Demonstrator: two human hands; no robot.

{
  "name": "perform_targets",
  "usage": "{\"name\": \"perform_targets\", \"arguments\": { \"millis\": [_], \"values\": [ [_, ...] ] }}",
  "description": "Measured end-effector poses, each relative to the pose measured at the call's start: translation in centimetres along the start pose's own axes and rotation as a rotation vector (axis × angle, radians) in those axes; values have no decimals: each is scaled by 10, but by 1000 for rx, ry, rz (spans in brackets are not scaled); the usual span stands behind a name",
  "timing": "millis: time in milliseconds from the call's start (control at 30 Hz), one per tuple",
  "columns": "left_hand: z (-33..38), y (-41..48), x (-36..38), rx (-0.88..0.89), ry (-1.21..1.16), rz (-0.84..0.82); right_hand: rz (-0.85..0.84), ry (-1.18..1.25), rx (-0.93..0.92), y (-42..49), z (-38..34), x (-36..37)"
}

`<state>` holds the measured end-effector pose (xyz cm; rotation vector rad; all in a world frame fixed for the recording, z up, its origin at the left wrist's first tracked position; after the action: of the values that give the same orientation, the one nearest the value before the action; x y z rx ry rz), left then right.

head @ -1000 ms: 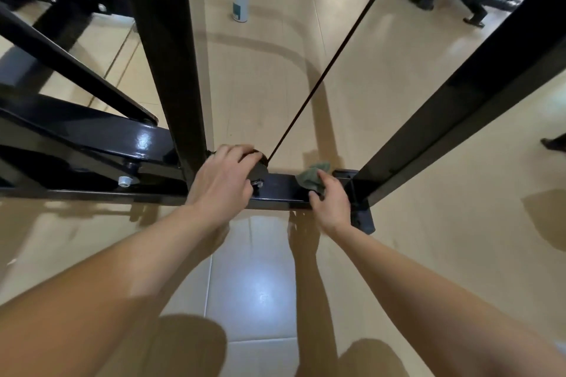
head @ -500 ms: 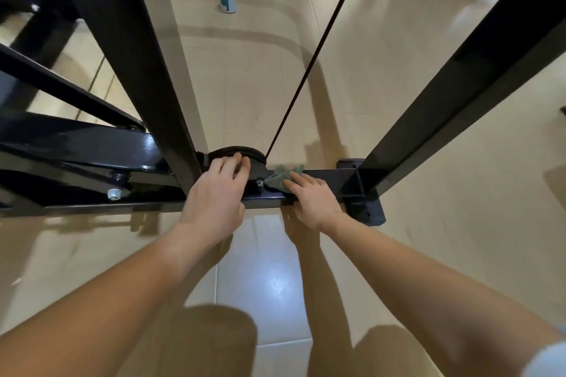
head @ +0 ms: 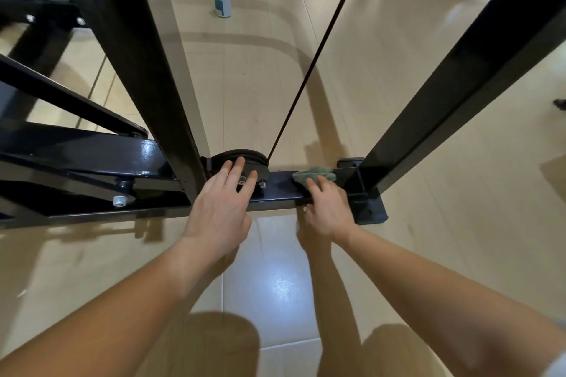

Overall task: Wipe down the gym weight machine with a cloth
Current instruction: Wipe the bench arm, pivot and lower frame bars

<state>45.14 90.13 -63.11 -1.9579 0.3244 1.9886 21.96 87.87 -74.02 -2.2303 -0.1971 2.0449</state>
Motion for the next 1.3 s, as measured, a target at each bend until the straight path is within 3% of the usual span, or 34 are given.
{"name": "perform_targets", "arguments": {
  "millis": [100,200,433,533,967,1100,1300],
  "values": [
    [1,2,-2,0,-28,-3,-56,-32,-182,6,-29,7],
    [1,3,-3,-7,-33,-4,-77,-105,-224,12,-33,7],
    [-4,6,0,-3,-67,0,-22,-94,93,-2,48,-5],
    [-5,5,0,-6,-60,15,-13,-12,139,0,66,-7],
    [-4,5,-4,-1,-52,-9,11,315,23,1,3,-13],
    [-9,1,2,36,-52,-55,-36,464,75,-1,-39,5],
    [-15,1,2,64,-100,-60,97,454,236,-2,-22,3]
  ]
}}
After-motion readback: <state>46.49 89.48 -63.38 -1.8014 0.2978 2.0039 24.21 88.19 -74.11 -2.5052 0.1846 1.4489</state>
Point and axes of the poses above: each hand's wrist, its own y-axis towards the middle knuckle, its own x-axis out of the palm, z = x × y, the point moved 4 cm from there along y, towards the middle knuckle, and after that the axes turned 1 degree about -z, right-handed, at the moved point
